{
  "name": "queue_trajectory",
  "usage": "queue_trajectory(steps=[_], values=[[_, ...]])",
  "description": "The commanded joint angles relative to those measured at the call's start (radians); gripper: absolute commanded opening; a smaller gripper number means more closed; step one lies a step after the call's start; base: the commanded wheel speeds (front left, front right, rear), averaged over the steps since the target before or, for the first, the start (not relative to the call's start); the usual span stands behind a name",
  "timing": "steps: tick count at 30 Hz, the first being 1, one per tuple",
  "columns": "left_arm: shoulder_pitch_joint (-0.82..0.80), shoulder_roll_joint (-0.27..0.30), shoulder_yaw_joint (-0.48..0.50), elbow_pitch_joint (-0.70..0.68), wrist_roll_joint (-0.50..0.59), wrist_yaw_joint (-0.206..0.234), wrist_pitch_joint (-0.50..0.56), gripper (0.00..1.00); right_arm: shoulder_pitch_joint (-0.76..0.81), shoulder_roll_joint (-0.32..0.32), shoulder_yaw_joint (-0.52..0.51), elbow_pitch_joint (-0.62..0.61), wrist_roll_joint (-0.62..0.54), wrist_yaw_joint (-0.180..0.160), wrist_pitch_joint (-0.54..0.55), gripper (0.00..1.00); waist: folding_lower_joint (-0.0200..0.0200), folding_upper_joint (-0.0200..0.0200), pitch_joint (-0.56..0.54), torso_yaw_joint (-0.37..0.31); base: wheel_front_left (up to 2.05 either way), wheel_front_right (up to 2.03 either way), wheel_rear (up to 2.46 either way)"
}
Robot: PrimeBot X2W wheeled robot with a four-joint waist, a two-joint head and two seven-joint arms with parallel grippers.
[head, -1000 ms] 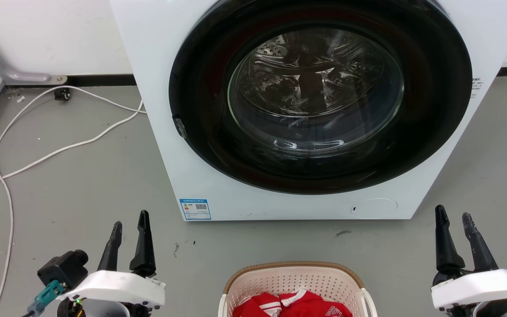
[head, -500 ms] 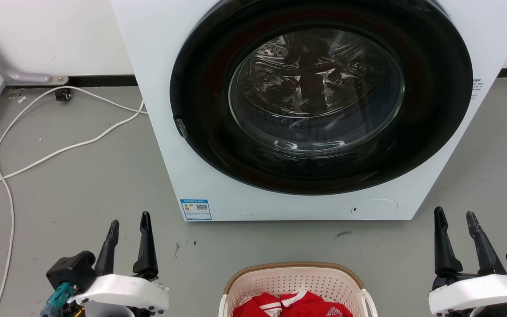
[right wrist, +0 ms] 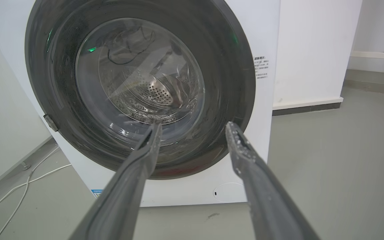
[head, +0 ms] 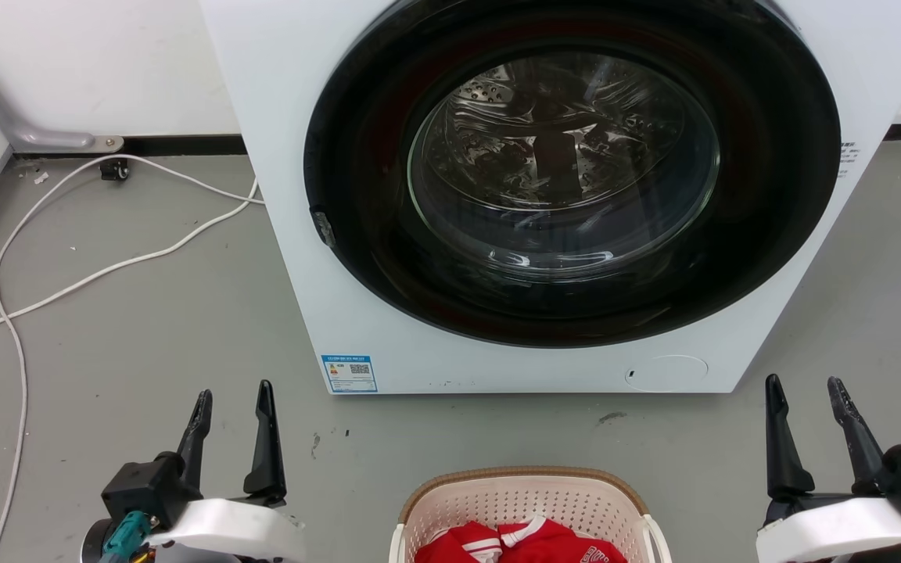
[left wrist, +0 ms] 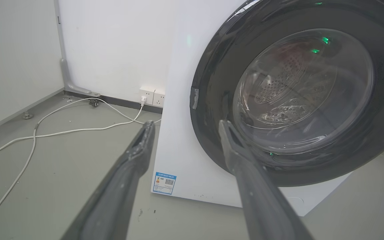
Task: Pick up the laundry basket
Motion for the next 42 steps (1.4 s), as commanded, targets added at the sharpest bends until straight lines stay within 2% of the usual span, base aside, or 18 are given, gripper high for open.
queue_trajectory(steps=[1,14,27,33,42], values=[[0.006,0.003,-0.004,-0.011,0.03,-0.004,-0.01,1.0,0.012,-0.005,0.001,-0.01,-0.03,0.0,-0.011,1.0,0.0,0.0,0.0,0.0,0.0,0.0,0.0],[0.018,0.004,-0.009,-0.001,0.144,0.008,-0.037,1.0,0.027,-0.006,0.001,-0.024,-0.145,0.0,-0.038,1.0,0.0,0.0,-0.002,0.0,0.0,0.0,0.0],[0.029,0.003,-0.007,0.008,0.223,0.0,-0.061,1.0,0.037,-0.006,-0.001,-0.036,-0.234,0.0,-0.062,1.0,0.0,0.0,-0.004,0.002,0.0,0.0,0.0],[0.035,0.003,-0.006,0.011,0.254,0.002,-0.07,1.0,0.043,-0.006,0.001,-0.042,-0.258,0.0,-0.072,1.0,0.0,0.0,-0.006,0.003,0.0,0.0,0.0],[0.037,0.003,-0.008,0.017,0.243,0.006,-0.069,1.0,0.046,-0.006,-0.002,-0.031,-0.241,0.0,-0.07,1.0,0.0,0.0,-0.006,0.002,0.0,0.0,0.0]])
